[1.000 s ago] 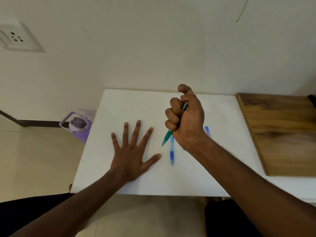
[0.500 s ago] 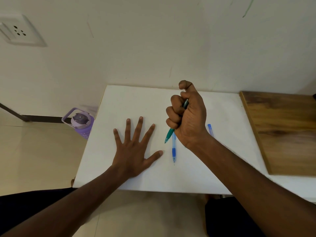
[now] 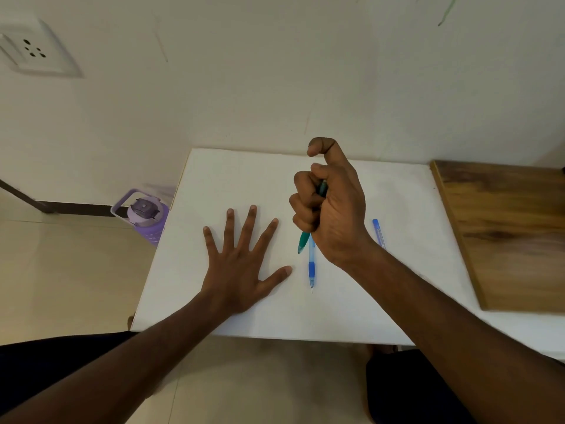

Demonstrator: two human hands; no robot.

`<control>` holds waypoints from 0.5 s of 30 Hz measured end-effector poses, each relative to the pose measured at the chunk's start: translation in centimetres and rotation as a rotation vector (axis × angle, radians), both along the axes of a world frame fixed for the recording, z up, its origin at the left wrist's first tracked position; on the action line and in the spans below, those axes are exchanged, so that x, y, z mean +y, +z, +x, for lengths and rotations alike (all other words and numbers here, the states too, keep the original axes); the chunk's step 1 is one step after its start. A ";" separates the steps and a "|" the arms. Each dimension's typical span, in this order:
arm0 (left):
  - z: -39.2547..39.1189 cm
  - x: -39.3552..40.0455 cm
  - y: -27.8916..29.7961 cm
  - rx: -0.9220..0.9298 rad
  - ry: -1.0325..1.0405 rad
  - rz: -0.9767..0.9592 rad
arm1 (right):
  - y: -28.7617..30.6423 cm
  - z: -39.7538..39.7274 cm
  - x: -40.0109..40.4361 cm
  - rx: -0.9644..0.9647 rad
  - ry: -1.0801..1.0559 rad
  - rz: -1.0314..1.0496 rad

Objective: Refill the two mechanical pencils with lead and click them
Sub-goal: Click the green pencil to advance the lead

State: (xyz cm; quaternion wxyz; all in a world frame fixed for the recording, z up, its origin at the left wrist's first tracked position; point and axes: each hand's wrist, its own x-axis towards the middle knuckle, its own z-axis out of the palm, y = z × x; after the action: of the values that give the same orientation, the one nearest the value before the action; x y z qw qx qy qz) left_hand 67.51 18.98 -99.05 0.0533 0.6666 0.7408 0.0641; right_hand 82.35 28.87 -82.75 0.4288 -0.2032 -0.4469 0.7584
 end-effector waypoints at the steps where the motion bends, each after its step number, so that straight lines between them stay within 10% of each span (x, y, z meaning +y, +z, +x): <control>1: 0.0 0.0 0.0 0.000 0.001 0.001 | 0.0 0.0 0.0 0.005 0.005 -0.011; 15: 0.0 0.1 0.2 0.005 0.007 -0.012 | 0.3 0.0 -0.2 -0.004 0.002 0.029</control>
State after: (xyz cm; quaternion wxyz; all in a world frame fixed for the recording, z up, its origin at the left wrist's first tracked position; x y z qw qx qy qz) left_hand 67.56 19.05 -98.86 0.0554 0.6639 0.7435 0.0581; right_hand 82.32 28.69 -82.42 0.4302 -0.1980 -0.4590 0.7517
